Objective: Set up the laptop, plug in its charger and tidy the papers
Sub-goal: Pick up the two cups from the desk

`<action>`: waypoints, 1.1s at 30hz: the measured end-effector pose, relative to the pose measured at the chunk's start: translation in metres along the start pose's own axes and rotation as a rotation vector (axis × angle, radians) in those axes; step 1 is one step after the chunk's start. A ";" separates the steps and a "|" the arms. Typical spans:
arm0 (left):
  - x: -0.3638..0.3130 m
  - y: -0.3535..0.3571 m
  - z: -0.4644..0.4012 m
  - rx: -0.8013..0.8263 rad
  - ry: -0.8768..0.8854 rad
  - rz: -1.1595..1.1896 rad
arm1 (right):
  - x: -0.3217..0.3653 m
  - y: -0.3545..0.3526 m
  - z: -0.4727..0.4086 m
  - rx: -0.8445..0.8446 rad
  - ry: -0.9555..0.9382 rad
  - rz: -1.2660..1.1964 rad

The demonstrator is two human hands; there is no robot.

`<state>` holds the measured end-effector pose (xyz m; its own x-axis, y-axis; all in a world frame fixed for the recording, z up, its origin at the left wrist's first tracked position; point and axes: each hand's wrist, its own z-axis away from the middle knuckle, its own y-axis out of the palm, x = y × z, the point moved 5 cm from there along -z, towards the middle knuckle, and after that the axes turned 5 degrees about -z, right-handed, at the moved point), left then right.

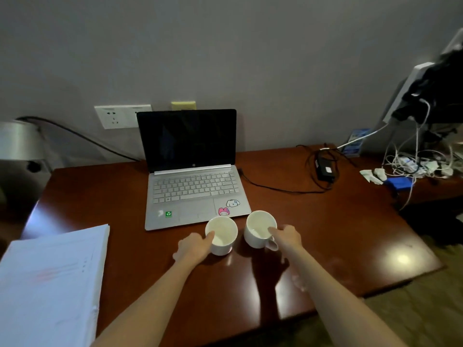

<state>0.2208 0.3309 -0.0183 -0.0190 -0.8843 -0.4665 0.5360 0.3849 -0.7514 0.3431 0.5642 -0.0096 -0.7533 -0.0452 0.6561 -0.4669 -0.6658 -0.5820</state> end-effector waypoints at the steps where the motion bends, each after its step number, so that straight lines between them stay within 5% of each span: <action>1: 0.000 0.002 0.000 -0.002 -0.008 -0.004 | 0.000 0.001 -0.002 0.002 -0.013 0.005; 12: 0.007 0.023 -0.001 0.055 -0.134 0.425 | -0.014 0.022 -0.012 0.124 0.053 -0.379; 17: 0.010 0.013 -0.002 0.055 -0.163 0.541 | 0.006 0.023 -0.001 0.013 0.065 -0.559; 23: 0.043 -0.069 -0.017 -0.119 -0.156 0.749 | 0.104 0.066 0.023 0.105 -0.138 -0.492; 33: 0.185 -0.222 -0.072 -0.430 -0.346 0.748 | 0.252 0.242 0.087 0.405 -0.375 -0.305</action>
<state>0.0374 0.1012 0.0287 0.4949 -0.3695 -0.7865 -0.0533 0.8905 -0.4519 0.0800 0.3268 0.0567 -0.3660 -0.0179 0.9305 -0.3670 -0.9160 -0.1620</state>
